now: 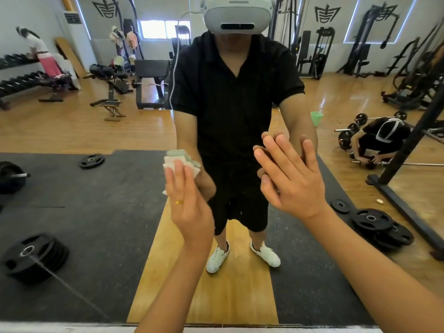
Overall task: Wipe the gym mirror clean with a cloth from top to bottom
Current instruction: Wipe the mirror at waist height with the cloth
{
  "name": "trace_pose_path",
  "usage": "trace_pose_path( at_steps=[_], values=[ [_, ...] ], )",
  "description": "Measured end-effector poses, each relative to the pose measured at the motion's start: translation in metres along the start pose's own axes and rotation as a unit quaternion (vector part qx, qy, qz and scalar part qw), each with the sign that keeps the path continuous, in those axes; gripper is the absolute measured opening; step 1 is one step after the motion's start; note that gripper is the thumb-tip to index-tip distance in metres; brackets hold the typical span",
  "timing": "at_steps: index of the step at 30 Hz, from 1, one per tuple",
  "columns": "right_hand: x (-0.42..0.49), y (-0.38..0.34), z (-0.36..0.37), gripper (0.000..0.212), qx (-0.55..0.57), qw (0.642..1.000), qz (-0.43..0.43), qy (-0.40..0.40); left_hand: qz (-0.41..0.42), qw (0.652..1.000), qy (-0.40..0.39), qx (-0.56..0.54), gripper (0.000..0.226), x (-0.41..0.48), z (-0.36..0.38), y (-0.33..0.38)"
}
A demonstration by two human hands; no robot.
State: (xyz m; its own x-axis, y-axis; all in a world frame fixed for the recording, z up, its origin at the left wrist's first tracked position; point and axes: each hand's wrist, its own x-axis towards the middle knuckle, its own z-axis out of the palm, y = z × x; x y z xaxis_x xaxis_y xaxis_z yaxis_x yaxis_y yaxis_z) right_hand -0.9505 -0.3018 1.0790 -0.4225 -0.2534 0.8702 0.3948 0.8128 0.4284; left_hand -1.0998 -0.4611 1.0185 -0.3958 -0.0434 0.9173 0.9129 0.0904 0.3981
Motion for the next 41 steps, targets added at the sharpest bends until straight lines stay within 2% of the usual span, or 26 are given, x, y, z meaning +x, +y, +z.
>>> trace_pose_path(
  at_steps=[3,6,10,16,20,24,28,31,34,41],
  values=[
    [-0.001,0.001,0.001,0.061,0.0,1.0,-0.003,0.001,0.025,0.999,-0.03,-0.018,0.047,-0.016,0.011,0.018],
    [0.0,0.0,0.001,0.06,0.006,1.0,0.003,0.003,0.062,0.995,-0.074,-0.018,0.04,-0.029,0.013,0.021],
    [0.002,0.0,-0.003,0.058,0.027,1.0,0.012,0.0,0.082,0.992,-0.088,-0.024,0.032,-0.026,0.007,0.019],
    [0.003,-0.001,-0.006,0.056,0.041,0.999,0.018,-0.005,0.056,0.998,-0.005,-0.001,0.036,0.041,0.003,0.025],
    [0.003,-0.001,-0.006,0.056,0.042,0.999,0.018,-0.005,0.154,0.986,-0.068,-0.012,0.033,0.057,0.011,0.042],
    [0.004,-0.002,-0.007,0.053,0.045,0.999,0.018,-0.008,0.211,0.975,-0.067,0.018,0.03,0.041,0.007,0.023],
    [0.005,-0.001,-0.011,0.051,0.048,0.999,0.02,-0.008,0.178,0.98,-0.063,0.056,0.031,0.0,0.005,0.012],
    [0.005,0.001,-0.018,0.047,0.09,0.996,0.018,-0.015,0.143,0.987,-0.051,0.053,0.033,-0.011,0.012,0.016],
    [-0.019,0.009,-0.035,0.047,0.12,0.991,0.06,-0.026,0.109,0.992,-0.047,0.044,0.038,-0.016,0.016,0.023],
    [-0.093,0.064,-0.061,0.058,0.074,0.992,0.058,-0.086,0.045,0.998,-0.034,0.027,0.051,-0.031,0.023,0.042]
  ],
)
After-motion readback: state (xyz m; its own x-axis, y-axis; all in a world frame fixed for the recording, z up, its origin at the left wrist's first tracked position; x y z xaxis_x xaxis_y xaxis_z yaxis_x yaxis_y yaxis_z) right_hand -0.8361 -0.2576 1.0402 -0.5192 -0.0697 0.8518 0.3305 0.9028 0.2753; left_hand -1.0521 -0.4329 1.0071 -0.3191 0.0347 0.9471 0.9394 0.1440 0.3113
